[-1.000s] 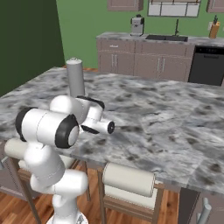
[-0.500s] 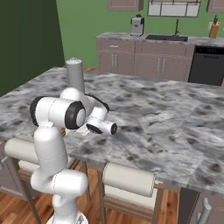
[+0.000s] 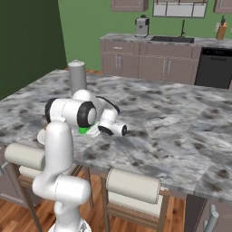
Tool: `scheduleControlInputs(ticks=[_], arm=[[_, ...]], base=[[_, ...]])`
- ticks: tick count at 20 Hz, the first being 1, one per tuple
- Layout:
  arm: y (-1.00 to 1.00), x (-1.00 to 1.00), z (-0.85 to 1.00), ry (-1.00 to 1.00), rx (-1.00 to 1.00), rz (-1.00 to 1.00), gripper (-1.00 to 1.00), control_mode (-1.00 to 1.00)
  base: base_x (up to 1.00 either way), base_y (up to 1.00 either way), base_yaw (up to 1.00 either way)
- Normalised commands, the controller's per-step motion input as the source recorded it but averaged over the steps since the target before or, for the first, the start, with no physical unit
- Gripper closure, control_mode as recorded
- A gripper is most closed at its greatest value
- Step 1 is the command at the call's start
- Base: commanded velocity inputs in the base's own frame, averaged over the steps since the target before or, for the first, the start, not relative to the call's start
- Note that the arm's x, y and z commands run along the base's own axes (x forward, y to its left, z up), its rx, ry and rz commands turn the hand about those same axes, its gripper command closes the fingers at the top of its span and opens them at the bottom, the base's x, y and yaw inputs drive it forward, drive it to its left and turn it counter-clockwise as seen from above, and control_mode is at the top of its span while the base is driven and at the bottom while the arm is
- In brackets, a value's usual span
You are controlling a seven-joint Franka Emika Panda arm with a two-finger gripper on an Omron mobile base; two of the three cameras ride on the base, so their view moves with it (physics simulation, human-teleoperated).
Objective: Pick up the brewed coffee from the coffee machine and place it next to the breakfast plate on the dining counter.
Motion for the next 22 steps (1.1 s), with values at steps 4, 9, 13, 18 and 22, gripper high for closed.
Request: scheduleControlInputs(ticks=[4, 9, 13, 18, 22], arm=[[0.06, 0.05, -0.08, 0.00, -0.03, 0.09, -1.00, -1.00], [0.04, -0.33, 0.03, -0.02, -0.06, 0.08, -1.00, -1.00], [0.01, -0.58, 0.19, -0.07, -0.09, 0.02, -1.00, -1.00], [0.00, -0.56, 0.43, -0.12, -0.07, 0.00, -1.00, -1.00], [0.00, -0.43, 0.89, -0.21, -0.05, 0.00, -1.00, -1.00]], base=[[0.00, 0.00, 0.00], [0.00, 0.00, 0.00], [0.00, 0.00, 0.00], [0.00, 0.00, 0.00], [0.00, 0.00, 0.00]])
